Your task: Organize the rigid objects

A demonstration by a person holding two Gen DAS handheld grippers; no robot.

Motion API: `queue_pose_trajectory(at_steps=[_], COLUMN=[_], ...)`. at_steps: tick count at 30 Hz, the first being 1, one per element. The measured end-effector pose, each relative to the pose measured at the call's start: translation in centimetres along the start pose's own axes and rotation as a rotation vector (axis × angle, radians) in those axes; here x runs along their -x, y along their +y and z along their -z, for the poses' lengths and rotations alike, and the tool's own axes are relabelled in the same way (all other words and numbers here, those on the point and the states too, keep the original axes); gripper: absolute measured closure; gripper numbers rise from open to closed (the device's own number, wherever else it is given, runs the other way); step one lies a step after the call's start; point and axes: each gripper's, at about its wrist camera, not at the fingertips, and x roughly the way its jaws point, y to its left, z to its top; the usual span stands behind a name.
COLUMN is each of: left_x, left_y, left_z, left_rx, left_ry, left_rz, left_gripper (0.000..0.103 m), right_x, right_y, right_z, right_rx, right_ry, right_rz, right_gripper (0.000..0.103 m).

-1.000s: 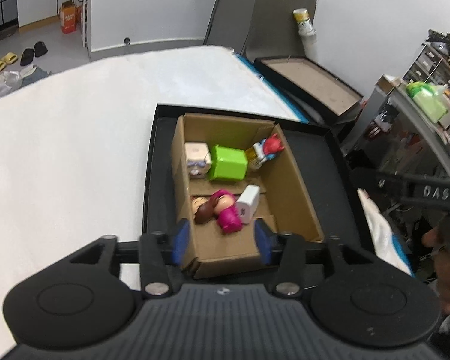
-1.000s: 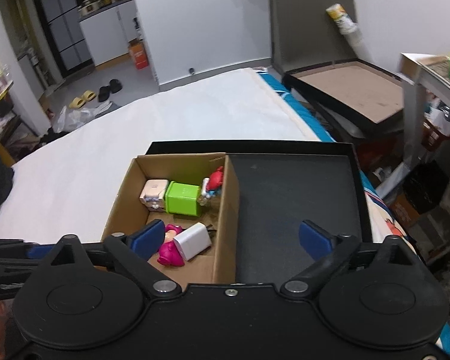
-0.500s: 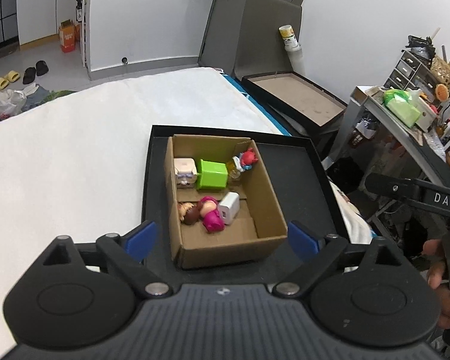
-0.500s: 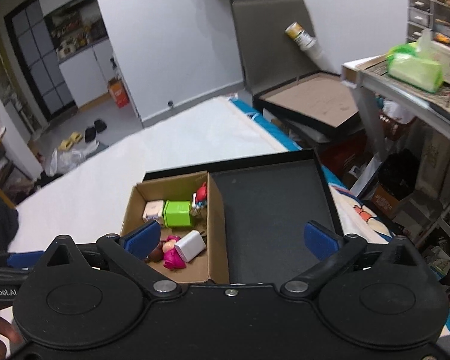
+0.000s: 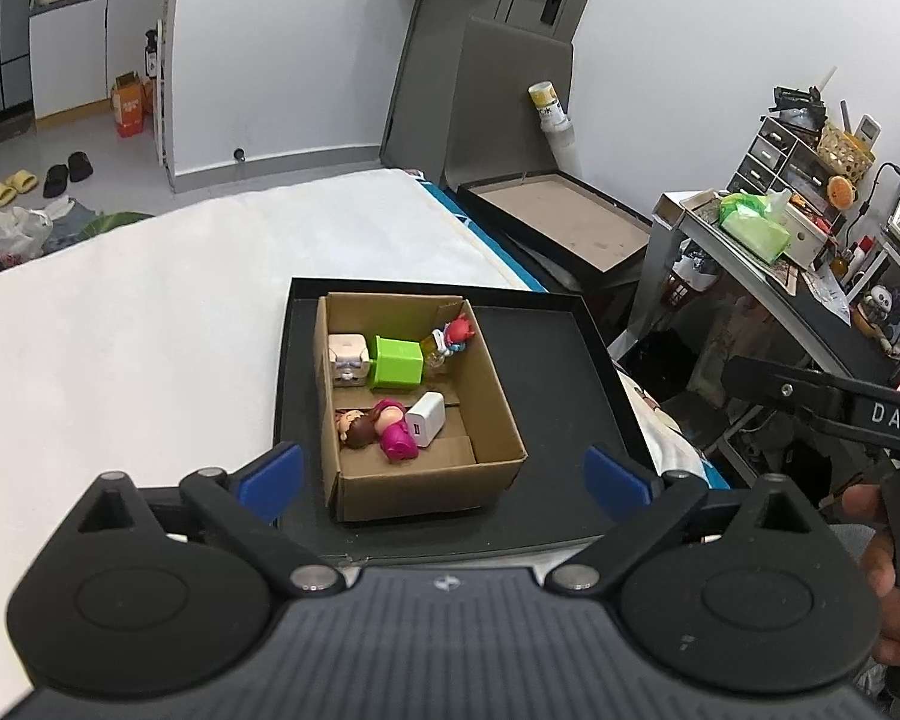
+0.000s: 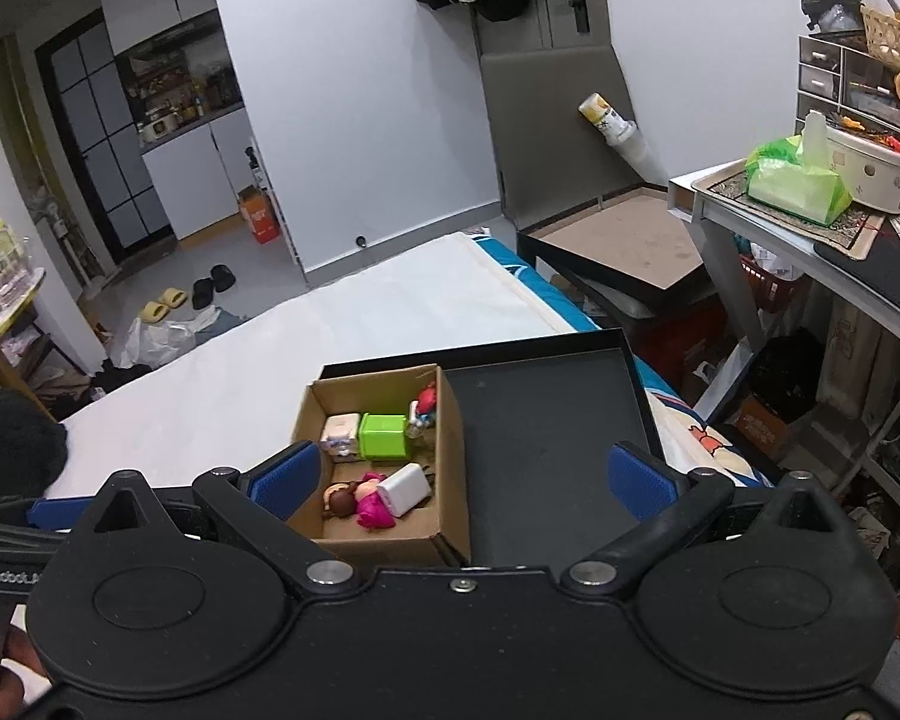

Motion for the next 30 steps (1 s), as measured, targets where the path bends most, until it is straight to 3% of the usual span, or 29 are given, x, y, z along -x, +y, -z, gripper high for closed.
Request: queue_pose_trajectory(at_steps=[13,30], left_x=[4.1,6.3], left_y=[-1.5,-2.7], left_z=[0.3,2.0], left_rx=[-0.036,-0.082], left_ry=[-0.055,-0.068], left_rz=[0.027,-0.015], left_gripper=[0.003,0.003], right_x=[3.2,5.2], right_y=[0.5,0.8], right_z=[0.5,1.2], right_rx=[0.045,0.073], right_ry=[-0.041,-0.062], right_rz=[-0.005,-0.020], right_gripper=[0.000,0.000])
